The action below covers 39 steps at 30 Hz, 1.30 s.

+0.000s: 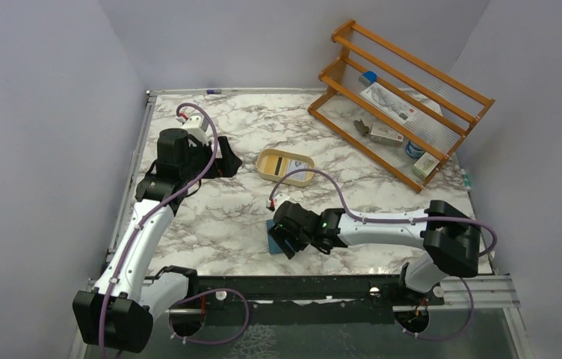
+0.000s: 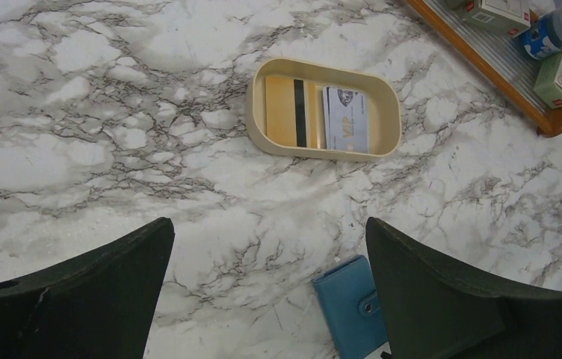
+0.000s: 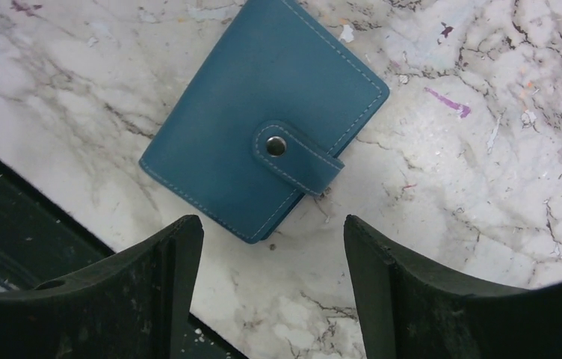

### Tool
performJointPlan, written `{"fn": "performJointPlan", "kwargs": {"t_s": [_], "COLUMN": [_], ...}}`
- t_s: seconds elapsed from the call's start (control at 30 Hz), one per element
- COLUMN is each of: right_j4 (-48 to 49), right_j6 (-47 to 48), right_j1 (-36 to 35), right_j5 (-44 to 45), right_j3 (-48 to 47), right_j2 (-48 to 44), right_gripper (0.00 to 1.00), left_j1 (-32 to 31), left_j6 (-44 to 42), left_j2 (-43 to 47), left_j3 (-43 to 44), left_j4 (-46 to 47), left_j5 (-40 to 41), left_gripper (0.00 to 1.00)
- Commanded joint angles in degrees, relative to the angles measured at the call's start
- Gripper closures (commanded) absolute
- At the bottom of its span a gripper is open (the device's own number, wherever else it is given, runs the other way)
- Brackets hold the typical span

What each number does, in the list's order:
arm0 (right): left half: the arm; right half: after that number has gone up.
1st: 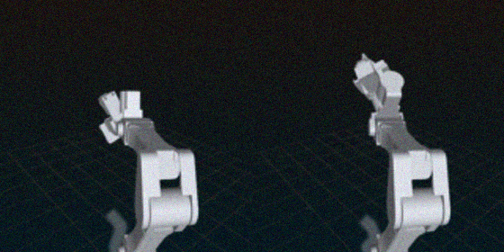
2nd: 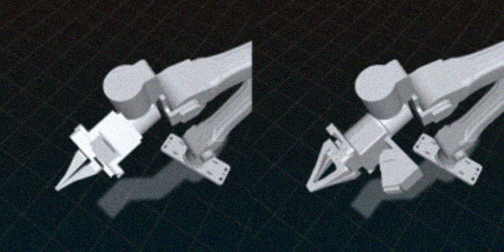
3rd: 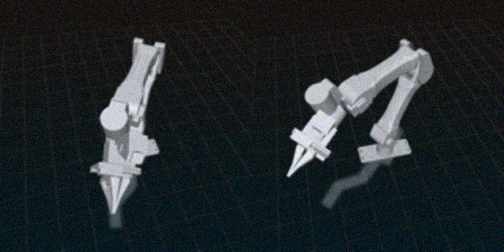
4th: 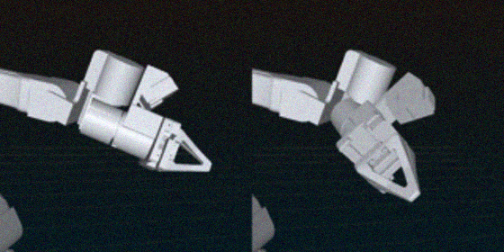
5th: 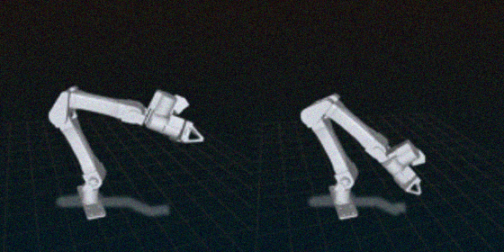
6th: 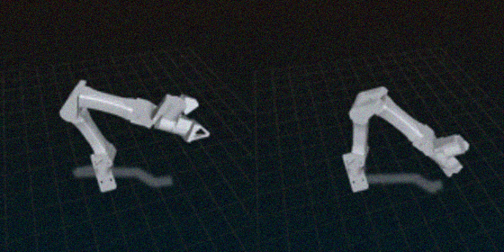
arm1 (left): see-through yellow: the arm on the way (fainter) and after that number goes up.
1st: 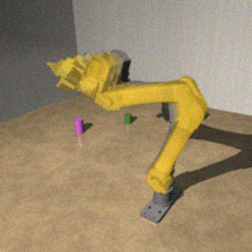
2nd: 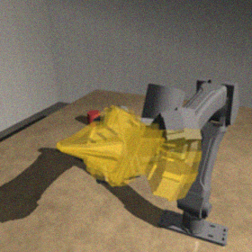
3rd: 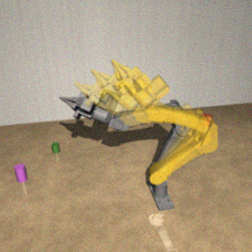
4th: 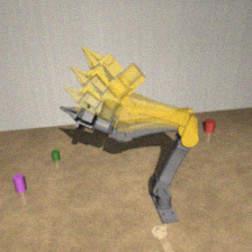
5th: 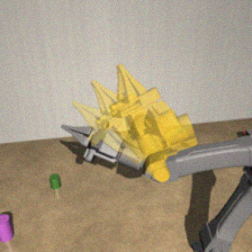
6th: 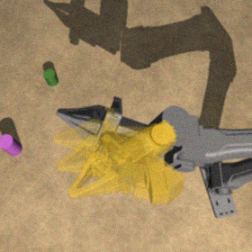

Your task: Take the credit cards out of the card holder

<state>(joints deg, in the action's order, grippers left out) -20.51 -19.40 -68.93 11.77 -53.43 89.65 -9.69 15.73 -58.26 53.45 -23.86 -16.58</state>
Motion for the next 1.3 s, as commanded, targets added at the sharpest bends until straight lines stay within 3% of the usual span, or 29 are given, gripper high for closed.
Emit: {"fn": "performJointPlan", "kwargs": {"t_s": [0.0,0.37,0.63,0.97,1.13,1.27], "right_j4": [3.56,11.40,14.91,16.29,16.37,16.98], "right_j6": [1.77,4.72,6.43,6.26,5.78,5.19], "right_j1": [0.10,2.94,8.44,8.81,8.81,8.81], "right_j5": [4.68,-0.22,-6.68,-12.52,-13.66,-13.54], "right_j3": [-1.07,0.34,2.51,3.89,5.09,6.33], "right_j2": [2.76,5.80,5.90,7.04,7.21,7.19], "right_gripper": [0.27,0.28,0.41,0.56,0.76,0.97], "left_j1": [0.37,0.35,0.38,0.38,0.38,0.37], "left_j6": [1.97,0.74,0.62,1.09,3.56,11.03], "left_j2": [1.59,2.50,2.53,2.16,2.09,3.51], "left_j3": [-0.46,-0.85,-1.21,-1.95,-4.83,-14.02], "left_j4": [-0.58,-1.97,-2.07,-2.08,-1.19,4.03], "left_j5": [-2.28,-1.88,-1.79,-2.11,-5.00,-12.16], "left_gripper": [0.01,0.01,0.01,0.01,0.01,0.01]}}
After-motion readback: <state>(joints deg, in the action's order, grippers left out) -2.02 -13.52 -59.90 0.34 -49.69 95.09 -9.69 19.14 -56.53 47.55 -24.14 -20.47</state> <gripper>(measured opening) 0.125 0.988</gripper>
